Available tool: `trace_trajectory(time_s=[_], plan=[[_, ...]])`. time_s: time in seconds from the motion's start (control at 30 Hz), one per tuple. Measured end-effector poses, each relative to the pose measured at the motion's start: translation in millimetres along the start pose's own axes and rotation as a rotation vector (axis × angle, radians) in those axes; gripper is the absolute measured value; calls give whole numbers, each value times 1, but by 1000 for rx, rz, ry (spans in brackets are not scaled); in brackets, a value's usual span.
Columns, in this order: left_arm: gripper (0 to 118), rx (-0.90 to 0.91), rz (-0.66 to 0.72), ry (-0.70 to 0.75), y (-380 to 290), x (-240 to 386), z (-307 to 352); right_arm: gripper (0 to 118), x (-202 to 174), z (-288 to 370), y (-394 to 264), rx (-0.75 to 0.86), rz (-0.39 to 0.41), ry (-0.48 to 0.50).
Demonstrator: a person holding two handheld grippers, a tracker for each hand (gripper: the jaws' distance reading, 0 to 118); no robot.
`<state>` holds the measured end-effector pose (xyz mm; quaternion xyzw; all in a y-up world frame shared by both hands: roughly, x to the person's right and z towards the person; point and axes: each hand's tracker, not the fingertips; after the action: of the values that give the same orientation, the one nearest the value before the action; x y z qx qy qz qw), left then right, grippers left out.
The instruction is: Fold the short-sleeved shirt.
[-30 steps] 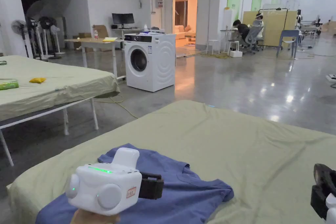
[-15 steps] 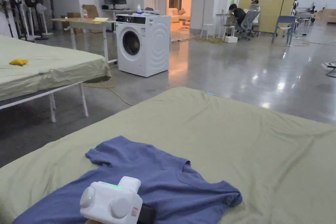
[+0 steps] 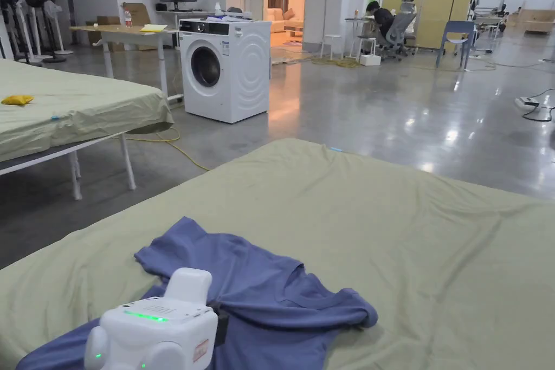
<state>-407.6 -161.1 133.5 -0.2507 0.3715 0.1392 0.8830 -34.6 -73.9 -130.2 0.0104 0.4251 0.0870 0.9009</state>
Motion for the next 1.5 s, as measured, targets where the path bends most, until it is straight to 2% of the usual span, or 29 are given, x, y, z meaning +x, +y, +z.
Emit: trace_trajectory(time_s=[0.2, 0.3, 0.5, 0.63, 0.83, 0.97, 1.03, 1.17, 1.27, 1.3, 1.33, 1.37, 1.4, 1.43, 1.47, 1.5], plan=[[4, 244, 0, -72, 51, 33, 96, 2, 34, 37, 20, 78, -51, -73], [4, 412, -35, -170, 88, 65, 145, 2, 54, 63, 30, 118, -58, -118], [4, 610, -162, -479, 133, 173, 219, 2, 104, 137, 45, 210, -61, -249], [4, 638, -297, -718, 129, 267, 241, 2, 137, 189, 48, 225, -39, -356], [4, 450, -487, -1068, 55, 409, 217, 2, 173, 256, 37, 223, 11, -523], [4, 202, -470, -1215, -27, 492, 181, 2, 189, 282, 18, 186, 19, -590], [4, 59, -502, -1215, -71, 532, 160, 2, 196, 289, 6, 160, 1, -614], [4, -254, -744, -1055, -168, 600, 123, 2, 208, 297, -21, 94, -69, -627], [5, -340, -852, -995, -195, 615, 117, 2, 212, 304, -34, 75, -70, -641], [12, -335, -855, -998, -197, 615, 116, 2, 214, 305, -37, 67, -72, -644], [32, -304, -829, -1007, -194, 610, 116, 2, 216, 305, -39, 62, -78, -644], [74, -299, -807, -1022, -185, 606, 115, 2, 218, 305, -40, 58, -86, -643], [74, -309, -748, -1043, -174, 601, 115, 2, 218, 305, -41, 56, -91, -640], [87, -320, -703, -1046, -161, 594, 116, 2, 217, 305, -41, 56, -94, -638], [117, -303, -649, -1059, -143, 579, 121, 2, 217, 305, -40, 58, -94, -634], [118, -227, -573, -1093, -119, 559, 127, 2, 215, 305, -39, 64, -90, -628]])
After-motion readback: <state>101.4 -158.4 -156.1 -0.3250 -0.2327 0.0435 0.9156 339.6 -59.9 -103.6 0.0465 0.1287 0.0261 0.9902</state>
